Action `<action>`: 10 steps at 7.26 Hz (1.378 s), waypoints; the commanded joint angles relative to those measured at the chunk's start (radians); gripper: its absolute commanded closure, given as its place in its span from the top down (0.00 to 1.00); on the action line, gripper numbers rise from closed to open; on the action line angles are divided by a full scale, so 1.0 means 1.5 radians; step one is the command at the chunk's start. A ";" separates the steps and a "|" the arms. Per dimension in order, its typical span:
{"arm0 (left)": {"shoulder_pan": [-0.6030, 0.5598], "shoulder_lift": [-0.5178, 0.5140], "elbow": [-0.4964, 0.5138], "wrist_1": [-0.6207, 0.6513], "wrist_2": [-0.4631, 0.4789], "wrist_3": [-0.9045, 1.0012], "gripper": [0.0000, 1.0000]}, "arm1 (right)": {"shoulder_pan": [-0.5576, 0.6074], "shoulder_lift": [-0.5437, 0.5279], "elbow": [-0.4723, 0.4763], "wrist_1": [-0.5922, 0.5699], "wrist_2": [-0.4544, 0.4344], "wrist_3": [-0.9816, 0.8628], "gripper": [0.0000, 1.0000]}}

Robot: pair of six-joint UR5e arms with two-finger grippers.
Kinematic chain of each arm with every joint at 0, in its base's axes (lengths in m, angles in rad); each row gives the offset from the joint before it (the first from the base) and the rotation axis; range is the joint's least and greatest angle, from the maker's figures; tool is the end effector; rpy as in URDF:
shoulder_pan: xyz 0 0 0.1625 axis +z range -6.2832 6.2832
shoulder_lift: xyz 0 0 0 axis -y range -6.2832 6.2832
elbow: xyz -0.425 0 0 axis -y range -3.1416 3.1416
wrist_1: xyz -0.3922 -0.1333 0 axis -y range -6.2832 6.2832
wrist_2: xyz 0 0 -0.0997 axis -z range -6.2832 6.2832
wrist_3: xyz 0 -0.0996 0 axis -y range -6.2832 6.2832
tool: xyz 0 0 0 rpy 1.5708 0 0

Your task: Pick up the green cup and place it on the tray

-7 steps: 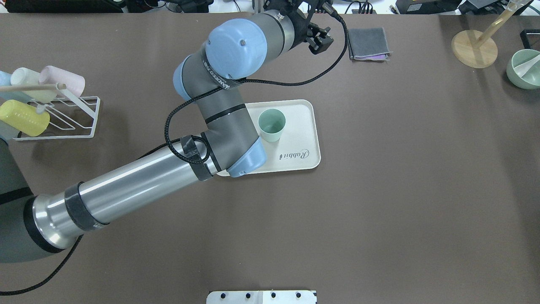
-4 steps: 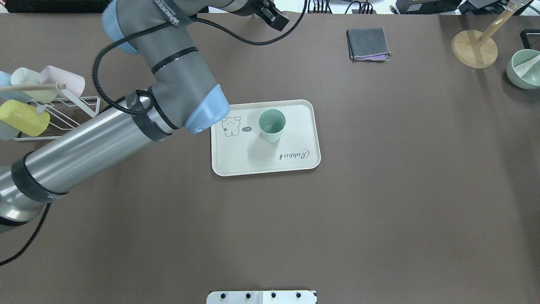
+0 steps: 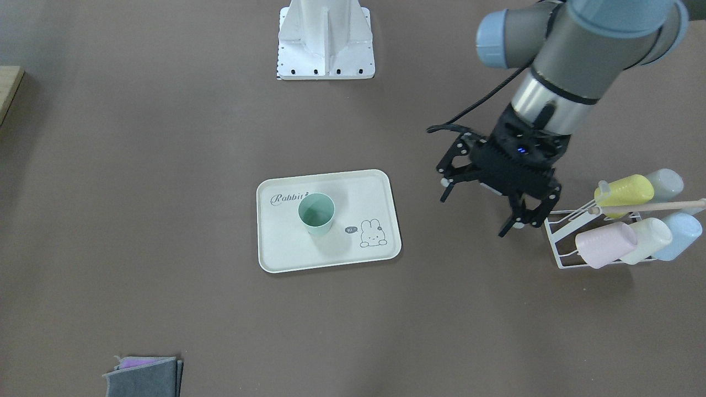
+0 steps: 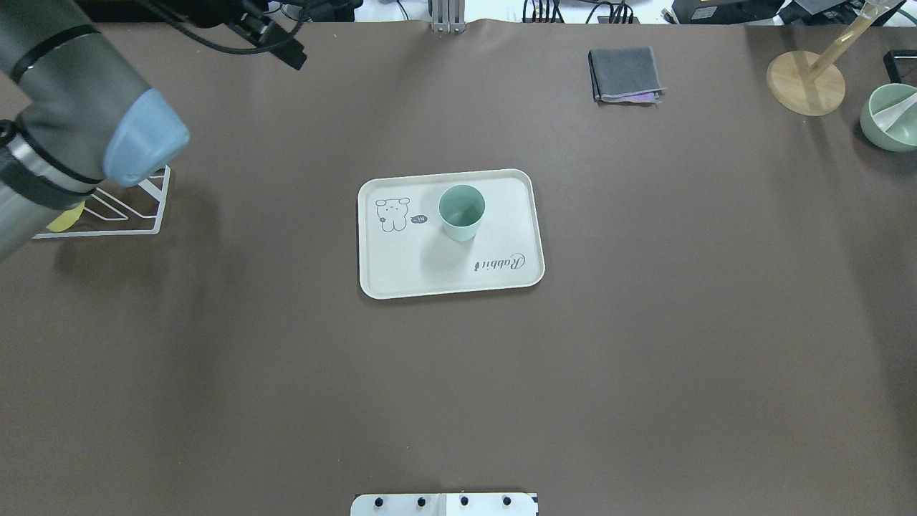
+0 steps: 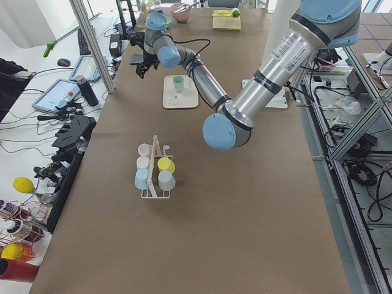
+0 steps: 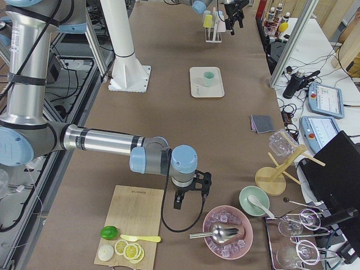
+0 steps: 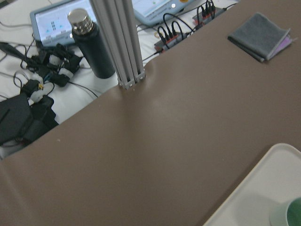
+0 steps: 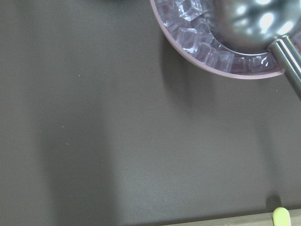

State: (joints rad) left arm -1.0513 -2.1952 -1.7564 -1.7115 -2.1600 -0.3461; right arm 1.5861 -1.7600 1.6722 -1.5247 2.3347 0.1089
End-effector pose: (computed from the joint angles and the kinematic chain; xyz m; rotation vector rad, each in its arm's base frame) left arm 0.2521 -0.5979 0.1902 0.6124 0.8850 0.4362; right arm 0.0706 -0.4063 0.6903 -0.0754 -0.7617 0.1340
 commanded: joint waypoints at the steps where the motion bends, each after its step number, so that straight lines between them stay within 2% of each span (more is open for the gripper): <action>1: -0.095 0.101 -0.051 0.045 -0.130 0.002 0.99 | 0.000 -0.001 0.000 0.000 0.000 0.000 1.00; 5: -0.244 0.244 -0.015 0.159 -0.144 0.004 0.99 | 0.000 -0.001 0.000 0.000 0.000 0.000 1.00; 6: -0.272 0.294 -0.010 0.160 -0.147 0.004 0.99 | 0.000 -0.001 0.000 0.000 0.000 0.000 1.00; 7: -0.301 0.353 -0.006 0.158 -0.147 0.047 0.99 | 0.000 -0.001 0.000 0.000 0.000 0.000 1.00; 9: -0.347 0.357 0.110 0.156 -0.146 0.306 0.99 | 0.000 -0.001 0.000 0.000 0.000 0.000 1.00; 10: -0.351 0.358 0.145 0.147 -0.144 0.371 0.99 | 0.000 -0.001 0.000 0.000 0.000 0.001 1.00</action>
State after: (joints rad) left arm -1.5559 -1.6645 -1.6210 -1.4787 -2.3786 0.0555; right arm 1.5861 -1.7610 1.6720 -1.5248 2.3347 0.1092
